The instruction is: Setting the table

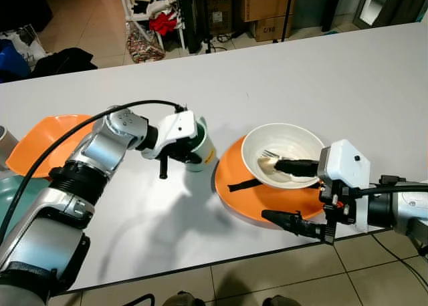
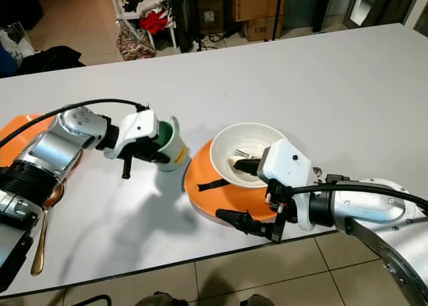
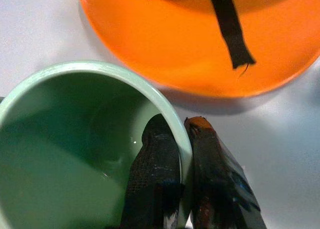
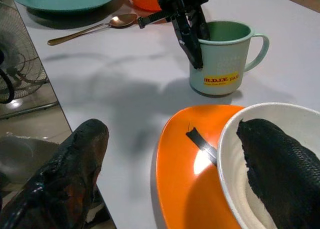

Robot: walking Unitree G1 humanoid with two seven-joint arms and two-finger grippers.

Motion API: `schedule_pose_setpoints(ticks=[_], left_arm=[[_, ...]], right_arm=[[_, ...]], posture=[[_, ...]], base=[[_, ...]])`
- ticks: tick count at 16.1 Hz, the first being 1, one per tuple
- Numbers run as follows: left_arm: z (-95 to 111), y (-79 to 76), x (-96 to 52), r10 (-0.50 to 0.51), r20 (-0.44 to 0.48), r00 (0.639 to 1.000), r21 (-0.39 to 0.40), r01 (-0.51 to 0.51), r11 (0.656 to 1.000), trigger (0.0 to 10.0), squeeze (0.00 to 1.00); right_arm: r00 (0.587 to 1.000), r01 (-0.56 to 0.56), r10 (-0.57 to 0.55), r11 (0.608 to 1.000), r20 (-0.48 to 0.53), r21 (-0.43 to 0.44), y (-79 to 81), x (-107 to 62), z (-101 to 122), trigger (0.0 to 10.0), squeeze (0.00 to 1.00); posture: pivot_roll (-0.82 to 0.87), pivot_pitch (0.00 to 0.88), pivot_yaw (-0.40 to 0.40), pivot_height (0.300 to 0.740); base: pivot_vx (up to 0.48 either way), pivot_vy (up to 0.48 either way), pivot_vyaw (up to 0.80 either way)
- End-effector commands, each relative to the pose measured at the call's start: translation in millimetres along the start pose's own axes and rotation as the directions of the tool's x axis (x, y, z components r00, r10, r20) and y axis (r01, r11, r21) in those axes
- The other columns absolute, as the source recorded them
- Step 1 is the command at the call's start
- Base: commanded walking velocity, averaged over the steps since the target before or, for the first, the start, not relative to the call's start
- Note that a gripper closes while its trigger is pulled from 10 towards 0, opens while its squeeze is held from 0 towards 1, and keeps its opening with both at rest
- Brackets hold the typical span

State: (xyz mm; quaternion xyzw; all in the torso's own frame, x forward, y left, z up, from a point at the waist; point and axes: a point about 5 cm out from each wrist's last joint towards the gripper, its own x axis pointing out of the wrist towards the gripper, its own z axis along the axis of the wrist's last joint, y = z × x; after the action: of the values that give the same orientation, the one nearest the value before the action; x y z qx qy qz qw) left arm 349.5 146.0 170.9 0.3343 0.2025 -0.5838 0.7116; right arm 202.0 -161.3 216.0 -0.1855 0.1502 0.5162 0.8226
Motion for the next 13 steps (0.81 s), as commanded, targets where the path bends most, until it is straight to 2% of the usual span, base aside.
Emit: schedule_pose_setpoints(ticks=[1,6,9,10,11,12,13], left_arm=[[4.7,5.3,-3.7,0.013,-0.021,1.0,0.031,-0.012,0.999,10.0,1.0],[8.5,8.4,-3.5,0.04,-0.008,0.999,0.035,-0.039,0.999,10.0,1.0],[18.4,12.7,-11.5,0.059,0.04,0.997,0.045,-0.061,0.997,10.0,1.0],[30.3,16.9,-25.3,0.099,0.105,0.99,0.058,-0.105,0.993,10.0,1.0],[34.8,18.2,-31.0,0.115,0.132,0.985,0.066,-0.124,0.99,10.0,1.0],[45.5,17.8,-42.1,0.127,0.212,0.969,0.056,-0.142,0.988,10.0,1.0],[58.0,15.5,-56.4,0.146,0.318,0.937,0.036,-0.165,0.986,10.0,1.0]], right_arm=[[1.0,-0.021,0.021,1.0,-0.009,-0.002,3.1,0.6,-1.4,10.0,0.0],[1.0,-0.017,0.017,1.0,-0.015,0.002,4.3,-0.4,-2.7,10.0,0.0],[1.0,-0.017,0.017,1.0,-0.02,-0.01,4.7,-3.7,0.5,10.0,0.0],[1.0,-0.01,0.01,1.0,-0.026,-0.016,1.8,-7.6,1.5,10.0,0.0],[1.0,-0.006,0.006,1.0,-0.027,-0.019,0.7,-8.9,1.7,10.0,0.0],[1.0,0.007,-0.007,1.0,-0.029,-0.022,-2.6,-11.9,2.5,10.0,0.0],[1.0,0.02,-0.02,0.999,-0.018,-0.026,-6.1,-14.6,4.4,10.0,0.0]], posture=[[-0.1,0.034,0.139,0.74],[-0.1,0.035,0.142,0.74],[-0.1,0.031,0.136,0.74],[-0.1,0.025,0.135,0.74],[-0.1,0.025,0.135,0.74],[-0.1,0.012,0.13,0.74],[-0.1,0.007,0.128,0.74]], base=[[0.0,0.0,0.0],[0.0,0.0,0.0],[0.0,0.0,0.0],[0.0,0.0,0.0],[0.0,0.0,0.0],[0.0,0.0,0.0],[0.0,0.0,0.0]])
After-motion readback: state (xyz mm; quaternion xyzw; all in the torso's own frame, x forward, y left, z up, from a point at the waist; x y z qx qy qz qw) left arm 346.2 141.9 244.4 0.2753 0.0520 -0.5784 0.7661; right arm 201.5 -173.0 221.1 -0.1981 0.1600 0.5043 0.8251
